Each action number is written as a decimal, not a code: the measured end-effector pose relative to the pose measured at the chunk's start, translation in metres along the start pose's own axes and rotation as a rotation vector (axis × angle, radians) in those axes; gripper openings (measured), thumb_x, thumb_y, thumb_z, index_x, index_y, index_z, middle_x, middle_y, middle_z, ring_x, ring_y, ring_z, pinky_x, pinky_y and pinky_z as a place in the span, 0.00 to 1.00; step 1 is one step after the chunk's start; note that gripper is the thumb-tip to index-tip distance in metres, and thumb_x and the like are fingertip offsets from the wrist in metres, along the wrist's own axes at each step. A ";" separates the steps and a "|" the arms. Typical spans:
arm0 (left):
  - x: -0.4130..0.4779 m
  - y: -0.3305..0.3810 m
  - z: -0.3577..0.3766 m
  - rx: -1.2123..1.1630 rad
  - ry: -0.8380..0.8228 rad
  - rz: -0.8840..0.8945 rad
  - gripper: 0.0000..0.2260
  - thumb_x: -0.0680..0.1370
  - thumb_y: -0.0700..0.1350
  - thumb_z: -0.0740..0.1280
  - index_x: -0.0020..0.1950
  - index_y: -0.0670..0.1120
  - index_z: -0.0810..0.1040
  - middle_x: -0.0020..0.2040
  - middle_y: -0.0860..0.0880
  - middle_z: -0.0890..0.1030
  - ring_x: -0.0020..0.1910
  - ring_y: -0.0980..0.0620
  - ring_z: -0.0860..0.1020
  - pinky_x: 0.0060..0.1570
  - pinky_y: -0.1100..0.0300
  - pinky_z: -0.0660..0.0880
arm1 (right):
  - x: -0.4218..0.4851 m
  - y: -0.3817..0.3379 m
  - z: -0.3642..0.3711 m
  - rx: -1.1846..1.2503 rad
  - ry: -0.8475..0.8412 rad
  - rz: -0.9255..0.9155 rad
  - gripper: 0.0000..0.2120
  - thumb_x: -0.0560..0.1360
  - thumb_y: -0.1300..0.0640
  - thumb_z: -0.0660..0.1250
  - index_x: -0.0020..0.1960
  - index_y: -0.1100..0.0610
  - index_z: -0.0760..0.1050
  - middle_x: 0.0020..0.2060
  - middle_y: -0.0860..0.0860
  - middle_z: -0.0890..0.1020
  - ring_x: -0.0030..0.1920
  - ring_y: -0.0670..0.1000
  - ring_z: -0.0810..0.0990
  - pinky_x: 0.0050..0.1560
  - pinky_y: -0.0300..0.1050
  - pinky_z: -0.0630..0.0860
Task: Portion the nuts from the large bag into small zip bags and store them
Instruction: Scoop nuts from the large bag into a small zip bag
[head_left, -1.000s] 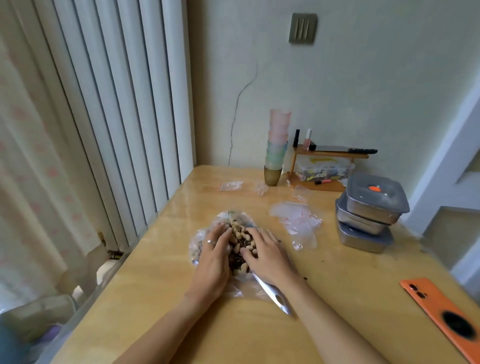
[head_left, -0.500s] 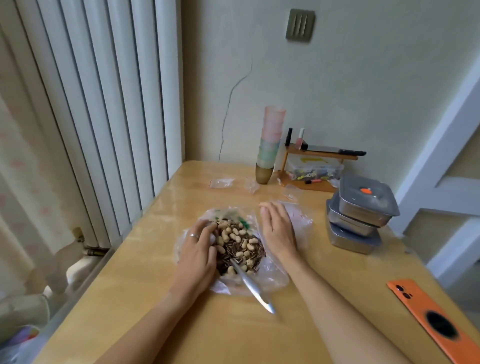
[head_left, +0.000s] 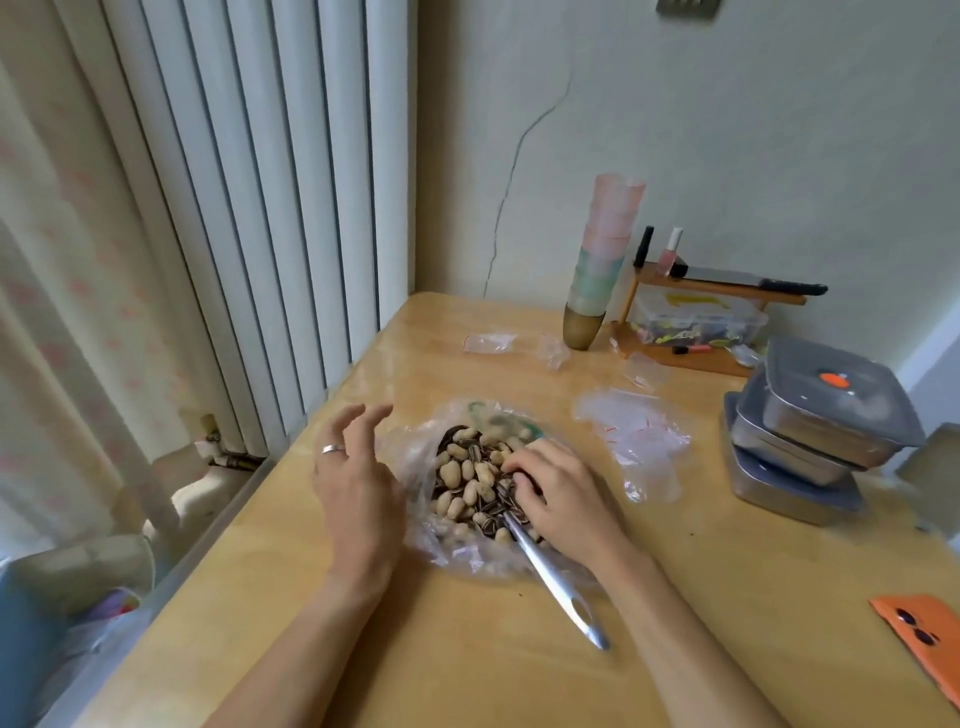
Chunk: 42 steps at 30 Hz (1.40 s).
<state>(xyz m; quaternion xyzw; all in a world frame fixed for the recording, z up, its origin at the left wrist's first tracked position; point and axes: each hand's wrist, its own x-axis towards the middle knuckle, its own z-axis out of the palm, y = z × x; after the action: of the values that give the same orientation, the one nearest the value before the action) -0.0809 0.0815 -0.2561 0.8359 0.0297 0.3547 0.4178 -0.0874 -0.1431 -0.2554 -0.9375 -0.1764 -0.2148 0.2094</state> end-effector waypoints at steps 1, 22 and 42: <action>0.000 0.004 -0.001 0.031 0.028 0.060 0.36 0.62 0.22 0.59 0.66 0.46 0.78 0.68 0.42 0.72 0.64 0.37 0.73 0.64 0.45 0.66 | 0.000 0.000 0.000 -0.006 0.010 -0.007 0.09 0.81 0.60 0.65 0.58 0.52 0.82 0.52 0.43 0.80 0.54 0.46 0.77 0.51 0.45 0.77; -0.026 0.020 0.004 0.141 -0.386 0.492 0.12 0.79 0.48 0.62 0.60 0.50 0.78 0.64 0.53 0.76 0.72 0.51 0.70 0.73 0.55 0.55 | -0.022 0.076 -0.033 -0.064 0.245 0.895 0.15 0.74 0.58 0.75 0.57 0.62 0.75 0.55 0.62 0.81 0.57 0.65 0.78 0.53 0.54 0.71; -0.025 0.018 0.008 0.072 -0.386 0.526 0.18 0.80 0.47 0.58 0.65 0.52 0.82 0.66 0.56 0.79 0.73 0.54 0.71 0.74 0.51 0.56 | -0.017 0.047 -0.037 -0.200 0.494 0.623 0.13 0.68 0.71 0.73 0.35 0.56 0.73 0.35 0.53 0.79 0.39 0.61 0.78 0.37 0.53 0.76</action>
<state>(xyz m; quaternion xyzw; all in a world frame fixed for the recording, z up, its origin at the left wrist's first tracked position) -0.0990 0.0560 -0.2605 0.8810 -0.2544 0.2844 0.2798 -0.0937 -0.2041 -0.2481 -0.8819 0.1934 -0.3759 0.2085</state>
